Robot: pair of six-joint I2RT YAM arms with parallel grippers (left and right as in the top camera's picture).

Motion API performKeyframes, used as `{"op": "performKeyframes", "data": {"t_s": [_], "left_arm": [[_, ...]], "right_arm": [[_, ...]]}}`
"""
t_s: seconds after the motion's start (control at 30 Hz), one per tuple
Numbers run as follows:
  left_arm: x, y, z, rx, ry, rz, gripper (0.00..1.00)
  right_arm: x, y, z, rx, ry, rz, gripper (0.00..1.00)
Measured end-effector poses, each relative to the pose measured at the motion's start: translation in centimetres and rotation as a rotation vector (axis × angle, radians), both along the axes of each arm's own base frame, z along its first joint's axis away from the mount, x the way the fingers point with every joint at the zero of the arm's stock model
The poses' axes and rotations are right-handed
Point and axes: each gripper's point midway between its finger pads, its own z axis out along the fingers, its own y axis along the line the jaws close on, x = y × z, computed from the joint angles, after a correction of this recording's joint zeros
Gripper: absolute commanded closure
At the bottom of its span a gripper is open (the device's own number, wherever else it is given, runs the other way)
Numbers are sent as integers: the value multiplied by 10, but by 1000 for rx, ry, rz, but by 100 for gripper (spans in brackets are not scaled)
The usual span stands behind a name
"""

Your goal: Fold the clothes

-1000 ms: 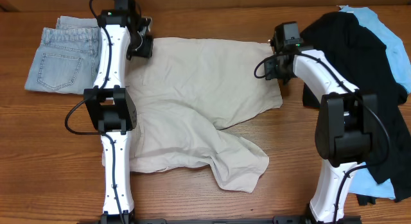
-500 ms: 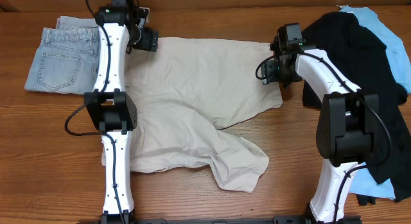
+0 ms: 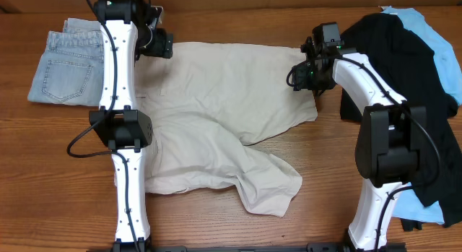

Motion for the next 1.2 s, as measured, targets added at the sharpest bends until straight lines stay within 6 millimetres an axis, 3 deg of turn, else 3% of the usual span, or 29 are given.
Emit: {"op": "performKeyframes", "data": {"t_s": [0.13, 0.27, 0.43, 0.53, 0.63, 0.83, 1.2], "left_arm": [[-9, 0, -22, -1, 74, 3, 23], [-15, 0, -42, -4, 129, 15, 24], [-26, 0, -68, -4, 206, 21, 25], [-36, -1, -83, 3, 259, 20, 25], [-35, 0, -84, 10, 251, 22, 23], [-9, 0, -87, 12, 135, 60, 19], [56, -5, -93, 29, -192, 62, 16]], "right_arm": [[-1, 7, 0, 14, 4, -2, 42], [-6, 29, -5, 21, 5, 27, 41], [-35, 60, -25, 15, 72, 71, 41], [-37, 65, -27, 9, 65, 64, 41], [-33, 64, -28, 15, 43, 38, 41], [-7, 64, -31, 7, -67, 11, 41], [75, 60, -40, -52, -374, -51, 44]]}}
